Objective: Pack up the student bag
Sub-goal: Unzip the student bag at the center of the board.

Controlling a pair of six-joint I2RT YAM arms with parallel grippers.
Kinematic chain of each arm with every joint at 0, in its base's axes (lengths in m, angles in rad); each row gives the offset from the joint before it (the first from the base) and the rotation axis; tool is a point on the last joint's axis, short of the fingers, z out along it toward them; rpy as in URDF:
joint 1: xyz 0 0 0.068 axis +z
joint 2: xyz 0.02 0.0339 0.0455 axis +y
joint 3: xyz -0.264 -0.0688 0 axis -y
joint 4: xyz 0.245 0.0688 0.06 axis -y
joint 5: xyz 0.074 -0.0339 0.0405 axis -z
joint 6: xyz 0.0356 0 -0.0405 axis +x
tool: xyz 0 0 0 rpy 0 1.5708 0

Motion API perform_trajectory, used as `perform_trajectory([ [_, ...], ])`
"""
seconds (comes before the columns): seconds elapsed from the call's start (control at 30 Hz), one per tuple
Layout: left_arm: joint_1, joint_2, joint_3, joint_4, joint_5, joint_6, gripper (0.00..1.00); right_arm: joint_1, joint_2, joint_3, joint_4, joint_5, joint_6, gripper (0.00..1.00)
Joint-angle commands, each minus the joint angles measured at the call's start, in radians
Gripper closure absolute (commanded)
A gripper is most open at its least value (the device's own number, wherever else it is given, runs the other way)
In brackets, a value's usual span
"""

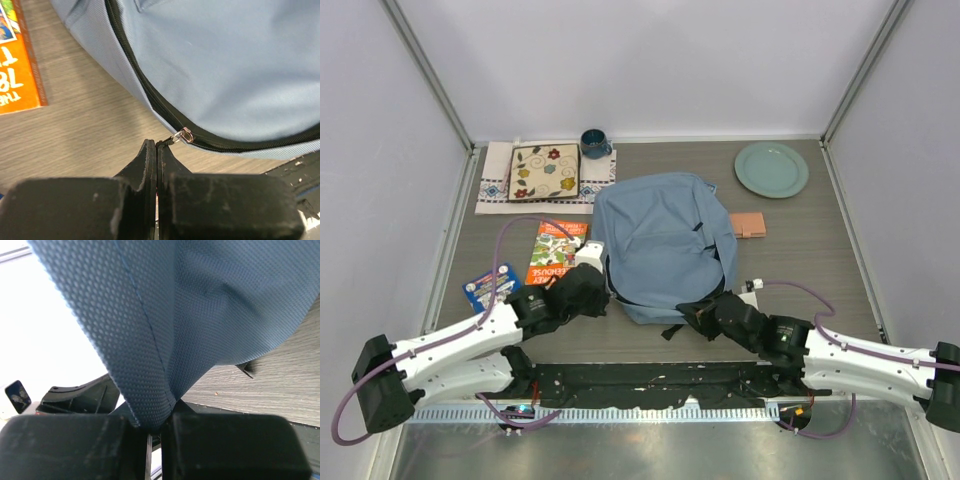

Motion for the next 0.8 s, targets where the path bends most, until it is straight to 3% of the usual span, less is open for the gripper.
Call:
perform_trajectory([
  [0.0, 0.074, 0.032, 0.059, -0.111, -0.128, 0.096, 1.00, -0.009, -0.006, -0.020, -0.100, 0.073, -0.092, 0.99],
  [0.77, 0.381, 0.227, 0.249, -0.039, -0.151, 0.304, 1.00, -0.007, -0.041, -0.067, -0.048, -0.022, -0.207, 0.99],
])
